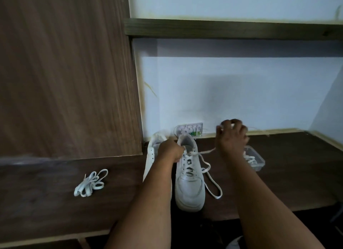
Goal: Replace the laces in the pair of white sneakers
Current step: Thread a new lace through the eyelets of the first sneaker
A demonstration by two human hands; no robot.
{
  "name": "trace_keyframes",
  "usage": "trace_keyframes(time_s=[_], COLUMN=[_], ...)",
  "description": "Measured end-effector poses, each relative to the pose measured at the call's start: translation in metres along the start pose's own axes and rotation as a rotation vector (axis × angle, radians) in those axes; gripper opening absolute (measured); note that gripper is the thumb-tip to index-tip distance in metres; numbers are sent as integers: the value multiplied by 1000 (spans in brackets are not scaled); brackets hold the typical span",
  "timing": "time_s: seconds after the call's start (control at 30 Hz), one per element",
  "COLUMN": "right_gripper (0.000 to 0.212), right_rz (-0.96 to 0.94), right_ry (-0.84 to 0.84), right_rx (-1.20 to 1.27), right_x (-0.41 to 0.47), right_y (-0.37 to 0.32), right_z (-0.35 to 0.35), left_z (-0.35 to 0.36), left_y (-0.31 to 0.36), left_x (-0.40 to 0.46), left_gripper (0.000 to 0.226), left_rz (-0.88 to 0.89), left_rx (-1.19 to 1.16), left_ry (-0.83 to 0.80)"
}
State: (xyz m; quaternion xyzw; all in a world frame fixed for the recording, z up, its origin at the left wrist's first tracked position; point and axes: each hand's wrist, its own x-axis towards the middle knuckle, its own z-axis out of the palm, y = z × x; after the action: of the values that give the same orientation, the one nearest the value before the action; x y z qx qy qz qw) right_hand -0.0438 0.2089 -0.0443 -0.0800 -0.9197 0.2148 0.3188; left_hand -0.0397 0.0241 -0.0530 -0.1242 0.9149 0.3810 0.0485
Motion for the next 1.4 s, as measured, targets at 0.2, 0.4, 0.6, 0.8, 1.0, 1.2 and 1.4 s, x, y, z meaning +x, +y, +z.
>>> trace_keyframes(time_s=[0.2,0.4,0.6,0.8,1.0,1.2,1.4], right_gripper=[32,35,34,36,40,34,30], right_rz=[-254,-257,-219,-174,-78,-96,86], right_ry=[-615,-753,-709,-746,-784,-834,-773], right_rx=[119,95,78,59,118,156,368], right_x=[-13,-24,-21,-29,-28,-24,-21], right_y=[-27,-36,-41,-43,-42,-43,-37], right_z=[18,15,20,27,28,24,38], left_z=[17,15,11,14,4,-8,6], left_y=[-7,-7,-1,-1,-14,-19,-19], left_x=[6,4,0,-6,-9,-3,0], left_gripper=[37,28,32,29,4,17,15], left_rz=[-131,-50,120,152,4,-29,28], left_rx=[-417,-248,83,73,-527,-645,-502], left_ry=[-161,-35,68,-6,-351,-433,-316])
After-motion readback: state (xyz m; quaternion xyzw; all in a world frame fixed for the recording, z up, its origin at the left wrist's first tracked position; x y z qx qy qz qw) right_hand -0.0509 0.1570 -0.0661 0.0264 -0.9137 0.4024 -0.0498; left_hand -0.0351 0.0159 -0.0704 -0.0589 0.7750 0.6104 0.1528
